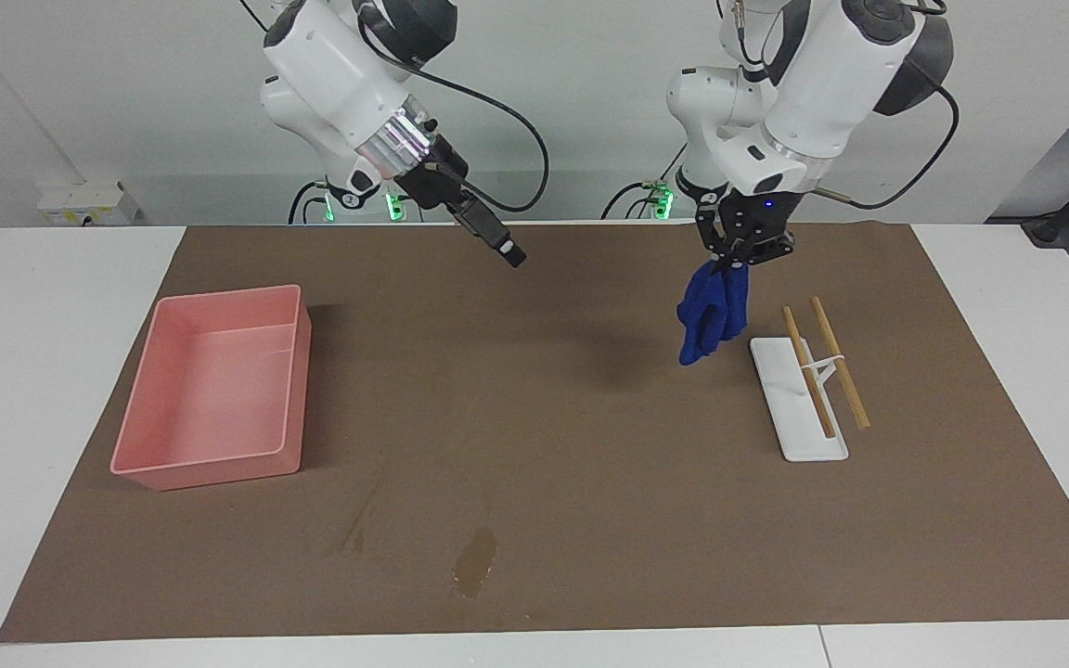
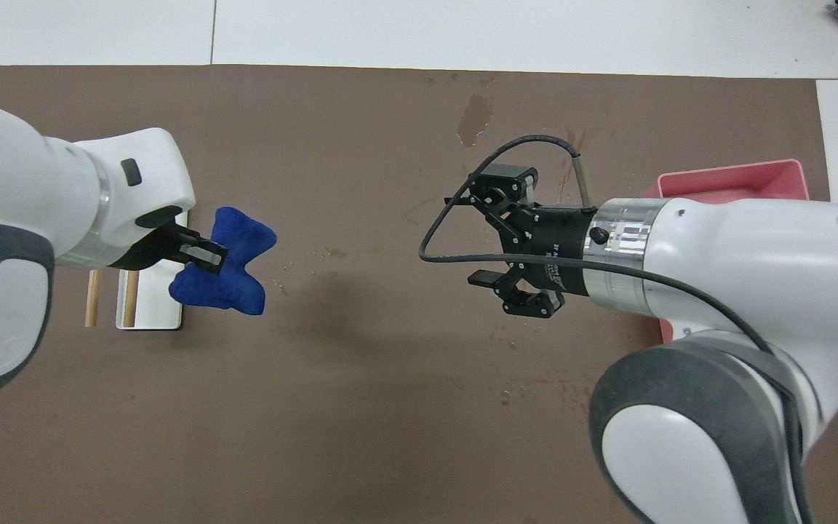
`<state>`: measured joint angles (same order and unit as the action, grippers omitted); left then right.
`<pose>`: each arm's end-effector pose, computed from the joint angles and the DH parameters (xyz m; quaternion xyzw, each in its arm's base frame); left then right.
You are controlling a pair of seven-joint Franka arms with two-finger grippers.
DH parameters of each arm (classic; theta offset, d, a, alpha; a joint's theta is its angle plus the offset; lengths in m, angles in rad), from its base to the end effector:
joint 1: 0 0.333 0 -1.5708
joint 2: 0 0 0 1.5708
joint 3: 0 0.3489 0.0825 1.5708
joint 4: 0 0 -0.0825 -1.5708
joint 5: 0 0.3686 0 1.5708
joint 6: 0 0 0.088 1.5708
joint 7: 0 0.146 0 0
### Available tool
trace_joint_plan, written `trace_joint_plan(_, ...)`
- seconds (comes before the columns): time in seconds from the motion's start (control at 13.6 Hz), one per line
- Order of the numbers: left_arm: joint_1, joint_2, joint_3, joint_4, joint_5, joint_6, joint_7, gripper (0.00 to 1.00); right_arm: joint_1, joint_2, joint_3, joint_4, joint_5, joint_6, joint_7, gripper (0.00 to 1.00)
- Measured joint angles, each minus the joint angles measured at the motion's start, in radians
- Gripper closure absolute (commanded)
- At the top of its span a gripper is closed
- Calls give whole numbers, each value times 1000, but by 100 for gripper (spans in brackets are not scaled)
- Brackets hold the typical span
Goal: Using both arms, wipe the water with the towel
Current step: 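Bring the towel to the right gripper and grasp it with the right gripper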
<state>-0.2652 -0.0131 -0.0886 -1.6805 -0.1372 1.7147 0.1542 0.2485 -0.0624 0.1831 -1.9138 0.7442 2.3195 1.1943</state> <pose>0.5074 -0.2069 0.5890 0.9675 -0.2427 0.0167 0.0695 0.5176 0.2764 0.5839 -0.7765 0.5032 0.0771 0.3713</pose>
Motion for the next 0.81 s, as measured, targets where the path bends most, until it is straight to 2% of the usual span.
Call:
trace_joint_plan(0.15, -49, 7, -2, 7, 0, 0, 0, 100, 7, 30, -1, -5, 66, 62, 5, 0)
trace_joint_plan(0.37, -102, 10, -6, 14, 0, 1, 0, 100, 22, 79, -2, -3, 75, 72, -9, 0)
trace_joint_plan(0.66, -127, 26, -27, 50, 0, 53, 13, 100, 149, 190, 0, 3, 75, 111, -29, 0)
trace_joint_plan(0.81, -148, 36, -39, 64, 3, 80, 94, 100, 178, 212, 0, 7, 75, 120, -29, 0)
